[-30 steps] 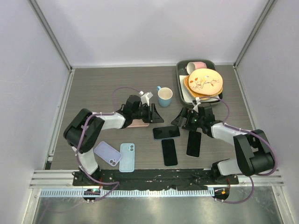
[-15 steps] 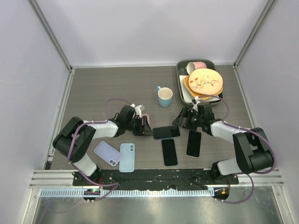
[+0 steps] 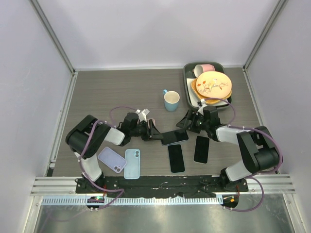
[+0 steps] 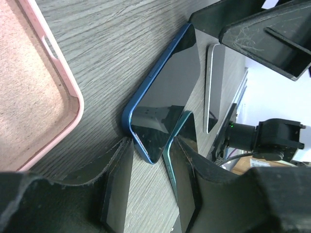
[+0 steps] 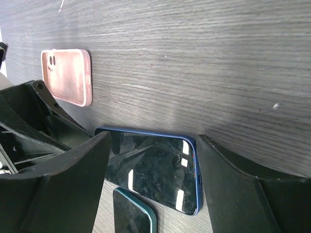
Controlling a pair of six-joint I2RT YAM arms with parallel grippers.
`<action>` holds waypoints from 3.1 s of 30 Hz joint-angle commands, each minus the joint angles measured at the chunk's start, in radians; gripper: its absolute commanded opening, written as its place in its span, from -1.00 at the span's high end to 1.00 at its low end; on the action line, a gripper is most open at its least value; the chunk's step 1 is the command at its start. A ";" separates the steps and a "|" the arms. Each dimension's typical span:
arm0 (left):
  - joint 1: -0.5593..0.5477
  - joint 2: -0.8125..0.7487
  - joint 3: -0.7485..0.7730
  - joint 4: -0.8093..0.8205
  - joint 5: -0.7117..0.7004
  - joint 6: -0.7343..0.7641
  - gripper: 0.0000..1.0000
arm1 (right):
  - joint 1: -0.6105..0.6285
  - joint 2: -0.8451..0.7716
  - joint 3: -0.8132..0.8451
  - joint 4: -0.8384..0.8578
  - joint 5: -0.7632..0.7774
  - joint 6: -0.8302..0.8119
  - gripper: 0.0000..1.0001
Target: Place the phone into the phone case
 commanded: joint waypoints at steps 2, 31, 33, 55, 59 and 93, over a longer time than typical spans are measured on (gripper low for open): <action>-0.020 0.058 -0.017 0.230 -0.003 -0.050 0.14 | 0.027 0.053 -0.073 0.014 -0.076 0.085 -0.53; -0.042 -0.055 -0.106 0.427 -0.167 -0.075 0.12 | 0.027 -0.048 -0.090 -0.009 -0.099 0.102 -0.54; -0.043 -0.064 -0.119 0.450 -0.164 -0.075 0.14 | 0.027 -0.050 -0.094 0.001 -0.104 0.105 -0.54; -0.189 -0.192 -0.191 0.255 -0.230 -0.046 0.22 | 0.027 -0.139 -0.111 -0.111 -0.107 0.049 -0.53; -0.212 -0.106 -0.232 0.333 -0.254 -0.094 0.37 | 0.027 -0.149 -0.131 -0.132 -0.096 0.042 -0.53; 0.161 -0.510 0.094 -0.246 0.246 0.211 1.00 | -0.094 -0.426 0.148 -0.011 -0.361 0.021 -0.96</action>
